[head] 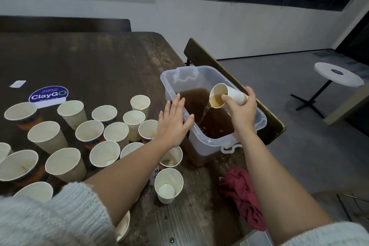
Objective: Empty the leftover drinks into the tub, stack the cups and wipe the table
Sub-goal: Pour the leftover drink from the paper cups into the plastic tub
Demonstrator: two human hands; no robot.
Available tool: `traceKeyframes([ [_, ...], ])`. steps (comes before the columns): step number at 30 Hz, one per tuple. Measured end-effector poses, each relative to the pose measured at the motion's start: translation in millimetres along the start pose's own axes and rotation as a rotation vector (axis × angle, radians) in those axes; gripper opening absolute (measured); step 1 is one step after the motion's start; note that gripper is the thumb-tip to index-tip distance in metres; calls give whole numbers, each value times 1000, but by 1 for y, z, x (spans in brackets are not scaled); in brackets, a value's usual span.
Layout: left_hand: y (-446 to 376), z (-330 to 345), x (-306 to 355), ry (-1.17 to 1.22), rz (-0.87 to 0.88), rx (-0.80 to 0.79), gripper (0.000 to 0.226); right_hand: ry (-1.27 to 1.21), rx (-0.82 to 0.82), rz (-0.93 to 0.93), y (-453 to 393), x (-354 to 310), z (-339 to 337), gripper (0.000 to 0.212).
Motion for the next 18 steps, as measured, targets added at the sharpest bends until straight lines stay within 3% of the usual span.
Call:
traceKeyframes([
  [7, -1, 0, -2, -24, 13, 3, 63, 33, 18, -4, 0, 0, 0, 88],
  [12, -1, -1, -1, -25, 5, -1, 75, 57, 29, -12, 0, -1, 0, 89],
  [18, 0, -1, -1, -34, 11, -1, 68, 84, 37, -25, 0, -3, 0, 90],
])
Point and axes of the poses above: each hand's wrist, its own y-axis away from the middle knuckle, its own z-axis out of the palm, x = y × z, the point moved 7 cm from there along -y, towards the middle knuckle, and after that the axes turned 13 degrees about y, right-handed, at the moved point
